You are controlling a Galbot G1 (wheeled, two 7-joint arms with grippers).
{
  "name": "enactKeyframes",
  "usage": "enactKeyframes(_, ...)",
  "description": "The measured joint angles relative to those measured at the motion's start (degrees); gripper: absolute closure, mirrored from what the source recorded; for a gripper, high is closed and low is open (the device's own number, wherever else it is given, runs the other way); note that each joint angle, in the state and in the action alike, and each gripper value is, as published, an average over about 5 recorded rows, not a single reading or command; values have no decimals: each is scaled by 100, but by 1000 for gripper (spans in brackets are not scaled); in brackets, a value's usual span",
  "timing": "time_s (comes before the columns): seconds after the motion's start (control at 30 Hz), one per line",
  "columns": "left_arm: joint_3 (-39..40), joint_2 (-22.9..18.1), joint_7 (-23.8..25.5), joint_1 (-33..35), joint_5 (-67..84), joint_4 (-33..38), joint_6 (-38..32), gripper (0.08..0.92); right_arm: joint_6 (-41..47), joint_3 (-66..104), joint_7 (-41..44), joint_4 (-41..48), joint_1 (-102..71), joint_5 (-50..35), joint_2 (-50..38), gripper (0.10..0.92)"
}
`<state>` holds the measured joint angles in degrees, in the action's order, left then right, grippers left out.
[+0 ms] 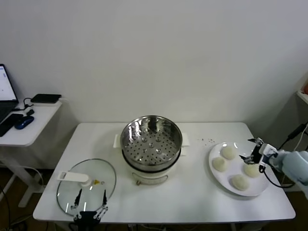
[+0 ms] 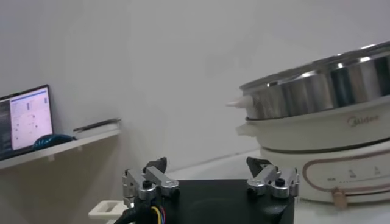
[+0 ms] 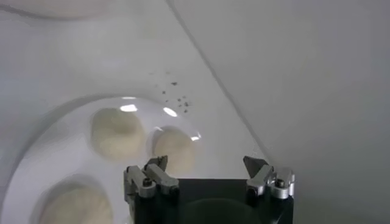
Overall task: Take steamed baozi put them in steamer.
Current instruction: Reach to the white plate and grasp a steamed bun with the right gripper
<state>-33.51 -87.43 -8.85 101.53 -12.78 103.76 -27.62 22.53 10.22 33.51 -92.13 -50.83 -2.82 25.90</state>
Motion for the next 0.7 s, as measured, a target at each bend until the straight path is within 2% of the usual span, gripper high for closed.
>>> enactKeyframes(0.3,-13,-42,2,44,-106,-44,-58,177,-849,-2840,1447,1047,2742,231,-108,203)
enactKeyframes(0.7,-91,-85,16,101,-209,-131,-95,177,-2047,-5730,2514,2851,5463,125,764,203)
